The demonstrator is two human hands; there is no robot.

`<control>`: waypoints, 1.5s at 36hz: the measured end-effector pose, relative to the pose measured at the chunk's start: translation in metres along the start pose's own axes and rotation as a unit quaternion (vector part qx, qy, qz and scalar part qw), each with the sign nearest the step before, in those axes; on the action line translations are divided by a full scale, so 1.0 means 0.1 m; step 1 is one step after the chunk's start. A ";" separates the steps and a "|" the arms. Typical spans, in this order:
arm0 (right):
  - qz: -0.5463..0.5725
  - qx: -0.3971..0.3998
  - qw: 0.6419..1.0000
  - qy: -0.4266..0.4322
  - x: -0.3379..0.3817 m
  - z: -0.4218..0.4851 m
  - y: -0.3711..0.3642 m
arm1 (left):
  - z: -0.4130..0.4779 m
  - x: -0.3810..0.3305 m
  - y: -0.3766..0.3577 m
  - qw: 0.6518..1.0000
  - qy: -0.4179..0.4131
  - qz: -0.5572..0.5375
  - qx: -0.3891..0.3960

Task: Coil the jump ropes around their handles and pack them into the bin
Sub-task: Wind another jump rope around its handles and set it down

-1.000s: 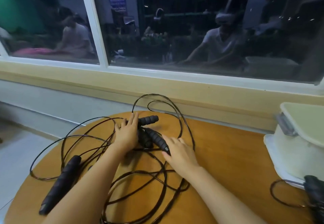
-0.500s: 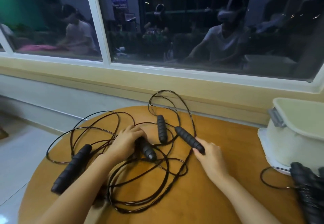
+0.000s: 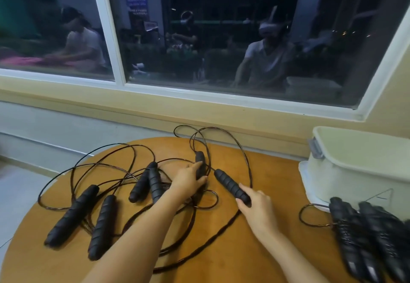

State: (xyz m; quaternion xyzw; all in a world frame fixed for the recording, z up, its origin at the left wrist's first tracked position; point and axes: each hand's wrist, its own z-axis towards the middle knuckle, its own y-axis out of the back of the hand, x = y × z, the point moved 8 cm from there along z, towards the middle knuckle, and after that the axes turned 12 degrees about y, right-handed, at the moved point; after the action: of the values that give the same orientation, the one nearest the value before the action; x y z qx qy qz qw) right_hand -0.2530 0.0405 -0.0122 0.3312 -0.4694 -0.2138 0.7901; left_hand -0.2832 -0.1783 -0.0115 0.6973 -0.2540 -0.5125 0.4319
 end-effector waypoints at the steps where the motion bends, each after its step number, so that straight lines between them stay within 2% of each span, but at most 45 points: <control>1: -0.001 0.000 1.000 -0.001 -0.01 0.00 0.01 | 0.01 -0.02 -0.02 1.000 0.005 -0.020 0.001; 6: -0.010 -0.019 1.000 -0.005 -0.04 -0.04 0.14 | -0.10 -0.08 0.08 0.990 0.029 -0.134 -0.025; 8: -0.008 -0.038 0.999 -0.010 -0.04 -0.09 0.26 | -0.26 -0.11 0.12 0.979 0.035 -0.199 -0.011; 14: -0.030 -0.077 0.996 -0.014 0.00 -0.48 0.60 | -1.06 -0.25 -0.05 0.931 0.063 -0.335 0.127; 16: -0.032 -0.084 0.996 -0.015 0.04 -0.70 0.67 | -1.38 -0.31 -0.15 0.921 0.077 -0.347 0.162; 20: -0.021 -0.096 0.995 -0.019 0.10 -1.18 0.72 | -1.92 -0.39 -0.34 0.921 0.075 -0.321 0.208; 27: 0.015 -0.070 0.997 -0.020 0.17 -1.84 0.63 | -2.41 -0.33 -0.62 0.935 0.080 -0.271 0.213; 32: 0.041 0.024 0.998 0.039 0.30 -2.05 0.45 | -2.49 -0.33 -0.62 0.965 0.073 -0.213 0.138; 37: 0.049 0.089 0.994 0.041 0.21 -2.11 0.41 | -2.41 -0.32 -0.61 0.995 0.078 -0.044 0.035; 40: 0.043 0.075 0.996 0.036 0.11 -2.09 0.50 | -2.37 -0.39 -0.61 0.996 0.073 0.051 0.003; 42: 0.044 0.043 0.998 0.015 0.00 -2.06 0.61 | -2.36 -0.44 -0.62 0.995 0.066 0.073 -0.001; 47: 0.030 0.018 0.999 -0.005 -0.21 -1.93 0.79 | -2.28 -0.52 -0.61 0.995 -0.016 0.086 0.037; 51: 0.012 0.040 0.999 0.028 -0.22 -1.83 0.87 | -2.39 -0.50 -0.63 0.971 -0.144 0.082 0.172; 54: -0.017 0.078 0.992 0.093 -0.20 -1.78 0.86 | -2.48 -0.39 -0.62 0.948 -0.217 0.086 0.217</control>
State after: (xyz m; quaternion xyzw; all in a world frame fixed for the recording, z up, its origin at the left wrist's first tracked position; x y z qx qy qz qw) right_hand -0.1029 0.1700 -0.0220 0.4183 -0.4036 -0.1587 0.7981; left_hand -0.0702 -0.0308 -0.0205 0.6220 -0.5057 -0.5445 0.2469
